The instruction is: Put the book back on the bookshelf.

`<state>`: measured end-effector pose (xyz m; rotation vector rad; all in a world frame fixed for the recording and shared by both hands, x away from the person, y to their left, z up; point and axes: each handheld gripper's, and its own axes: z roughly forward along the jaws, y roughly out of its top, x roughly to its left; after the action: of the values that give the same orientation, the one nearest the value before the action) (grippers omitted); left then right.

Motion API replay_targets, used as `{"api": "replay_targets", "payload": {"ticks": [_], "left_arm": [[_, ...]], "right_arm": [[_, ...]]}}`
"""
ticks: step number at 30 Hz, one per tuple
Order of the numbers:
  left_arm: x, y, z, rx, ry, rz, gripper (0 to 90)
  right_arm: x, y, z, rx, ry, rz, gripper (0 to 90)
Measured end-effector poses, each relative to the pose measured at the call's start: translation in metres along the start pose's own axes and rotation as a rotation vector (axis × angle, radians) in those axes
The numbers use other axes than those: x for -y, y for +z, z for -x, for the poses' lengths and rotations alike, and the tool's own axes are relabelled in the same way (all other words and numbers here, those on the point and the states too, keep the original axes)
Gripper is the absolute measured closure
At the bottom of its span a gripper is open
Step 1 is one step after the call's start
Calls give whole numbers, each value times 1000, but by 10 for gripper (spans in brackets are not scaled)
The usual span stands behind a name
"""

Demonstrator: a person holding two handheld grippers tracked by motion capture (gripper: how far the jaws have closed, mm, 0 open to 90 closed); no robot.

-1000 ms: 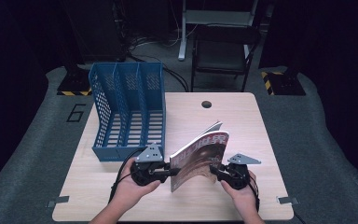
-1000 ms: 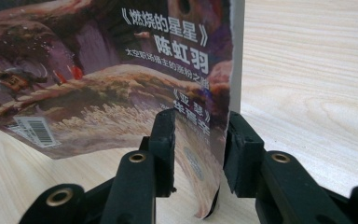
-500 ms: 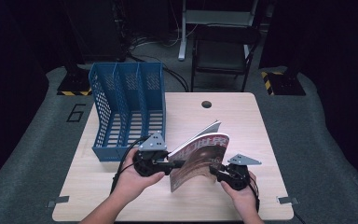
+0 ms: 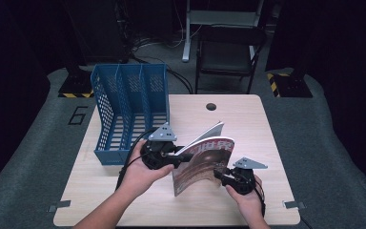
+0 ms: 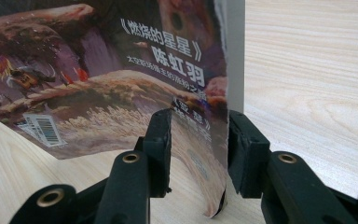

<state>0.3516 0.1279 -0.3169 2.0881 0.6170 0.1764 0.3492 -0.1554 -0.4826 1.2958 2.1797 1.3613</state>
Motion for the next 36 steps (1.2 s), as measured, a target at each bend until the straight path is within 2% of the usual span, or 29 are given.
{"api": "replay_targets", "payload": {"ticks": [7,12,22,29,32,36], "left_arm": [[-10,6,-2,-8,-8,-13,732],[-15,9,-2,-5,-7,-40,764],[-18,8,-2,-32,2,-63,805],[-18,7,-5,-29,5,-77,828],[-19,6,-4,-31,19,-91,832],[-20,7,-3,-30,10,-96,835]], "right_arm": [[0,0,0,-7,1,6,634],[0,0,0,-3,-2,3,632],[0,1,-1,-9,3,1,630],[0,0,0,-19,6,5,632],[0,0,1,-14,0,2,633],[0,0,0,-13,-2,0,634]]}}
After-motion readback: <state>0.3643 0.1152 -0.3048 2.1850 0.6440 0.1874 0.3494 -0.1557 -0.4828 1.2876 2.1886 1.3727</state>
